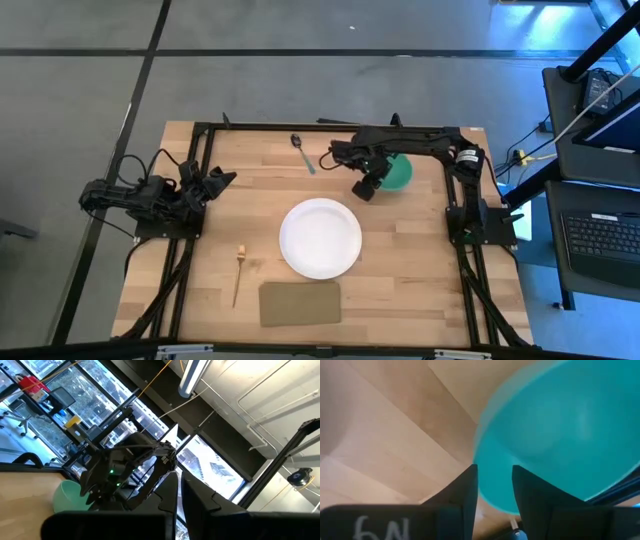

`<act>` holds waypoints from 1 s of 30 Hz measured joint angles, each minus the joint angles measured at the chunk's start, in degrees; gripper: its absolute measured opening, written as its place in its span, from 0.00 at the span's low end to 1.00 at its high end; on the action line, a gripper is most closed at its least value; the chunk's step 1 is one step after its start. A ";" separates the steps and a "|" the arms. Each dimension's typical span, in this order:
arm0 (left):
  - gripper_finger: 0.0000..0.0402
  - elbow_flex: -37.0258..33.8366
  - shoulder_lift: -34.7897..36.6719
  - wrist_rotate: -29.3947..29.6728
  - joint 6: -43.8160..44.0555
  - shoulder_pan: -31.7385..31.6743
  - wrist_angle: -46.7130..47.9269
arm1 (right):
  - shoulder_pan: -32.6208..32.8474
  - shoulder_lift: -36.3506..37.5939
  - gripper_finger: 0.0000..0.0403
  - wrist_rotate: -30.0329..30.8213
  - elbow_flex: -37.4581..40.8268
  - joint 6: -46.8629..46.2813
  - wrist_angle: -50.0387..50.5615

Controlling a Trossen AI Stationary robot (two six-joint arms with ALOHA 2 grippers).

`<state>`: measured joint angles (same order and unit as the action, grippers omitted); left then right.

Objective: Set table place
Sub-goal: Put the blue bowl on top of the white plate

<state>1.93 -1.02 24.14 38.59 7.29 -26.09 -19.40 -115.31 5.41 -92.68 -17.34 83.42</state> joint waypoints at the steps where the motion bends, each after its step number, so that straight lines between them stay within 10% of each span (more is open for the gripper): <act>1: 0.04 0.00 0.01 0.00 0.00 -0.01 -0.01 | 0.00 0.00 0.31 -0.02 -0.51 0.01 -0.01; 30: 0.01 0.00 0.00 0.00 -0.22 0.00 -0.02 | 1.17 0.02 0.31 2.05 -1.52 -6.95 -2.10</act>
<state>1.93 -1.02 24.14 38.37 7.29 -26.11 -18.23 -115.28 7.46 -94.19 -24.29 81.32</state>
